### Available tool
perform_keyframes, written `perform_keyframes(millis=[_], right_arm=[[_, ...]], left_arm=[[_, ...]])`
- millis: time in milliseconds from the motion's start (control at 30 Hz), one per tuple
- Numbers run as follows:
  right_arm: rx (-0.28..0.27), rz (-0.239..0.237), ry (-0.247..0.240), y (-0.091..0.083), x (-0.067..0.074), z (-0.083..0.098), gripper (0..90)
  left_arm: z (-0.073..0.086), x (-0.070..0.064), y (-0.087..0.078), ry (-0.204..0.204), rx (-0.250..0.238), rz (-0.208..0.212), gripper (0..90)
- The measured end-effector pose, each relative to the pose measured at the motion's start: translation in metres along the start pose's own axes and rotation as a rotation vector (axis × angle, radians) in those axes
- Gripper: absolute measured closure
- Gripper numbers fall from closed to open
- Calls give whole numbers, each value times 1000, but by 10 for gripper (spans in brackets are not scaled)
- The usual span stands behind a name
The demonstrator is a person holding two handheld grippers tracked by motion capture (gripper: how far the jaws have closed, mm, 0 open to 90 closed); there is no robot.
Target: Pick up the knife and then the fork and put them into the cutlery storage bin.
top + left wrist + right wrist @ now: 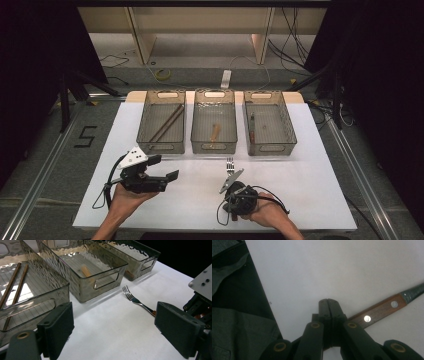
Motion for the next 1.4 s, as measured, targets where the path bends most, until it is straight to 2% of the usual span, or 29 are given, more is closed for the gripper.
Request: perform_keyframes(millis=[33, 67, 333, 600, 800, 1000, 1033, 1100, 1133, 1200, 1300, 1367, 1400], right_arm=[[7, 2, 9, -1, 0, 1, 900], [10, 8, -5, -2, -2, 3, 900], [28, 40, 41, -11, -15, 14, 900], [46, 78, 56, -17, -29, 21, 900], [50, 105, 72, -19, -37, 23, 900], [53, 110, 77, -21, -41, 20, 900], [51, 109, 64, -23, -42, 19, 900], [22, 114, 71, -29, -40, 13, 832], [10, 120, 59, -32, -41, 10, 789], [2, 138, 56, -37, -43, 5, 659], [0, 158, 58, -37, -47, -2, 519], [13, 161, 58, -34, -49, -5, 443], [37, 160, 40, -32, -49, -5, 419]], left_arm=[[0, 0, 0, -1, 0, 0, 150], [0, 0, 0, -1, 2, 1, 151], [0, 0, 0, 0, 0, 0, 150], [0, 0, 0, 0, 1, 0, 150], [0, -1, 1, -1, 1, -1, 151], [0, -1, 2, -1, 2, -3, 150], [0, -1, 2, 0, 3, -1, 150], [0, -1, 2, 0, 4, -3, 151], [0, -1, 2, 1, 4, -2, 151], [0, -1, 2, 0, 4, -3, 151], [0, -1, 2, 1, 5, -3, 150], [0, -1, 2, 0, 5, -3, 151], [0, -1, 2, -1, 4, -3, 151]])
Point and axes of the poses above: each handheld gripper's, and its own axes: y roughly forward along the jaws, z roughly out of its underside, x roughly to its left, the point moved 5 cm from there along y, roughly forward along the jaws, and after that the axes turned 3 degrees about -x, right-handed, at the moved point
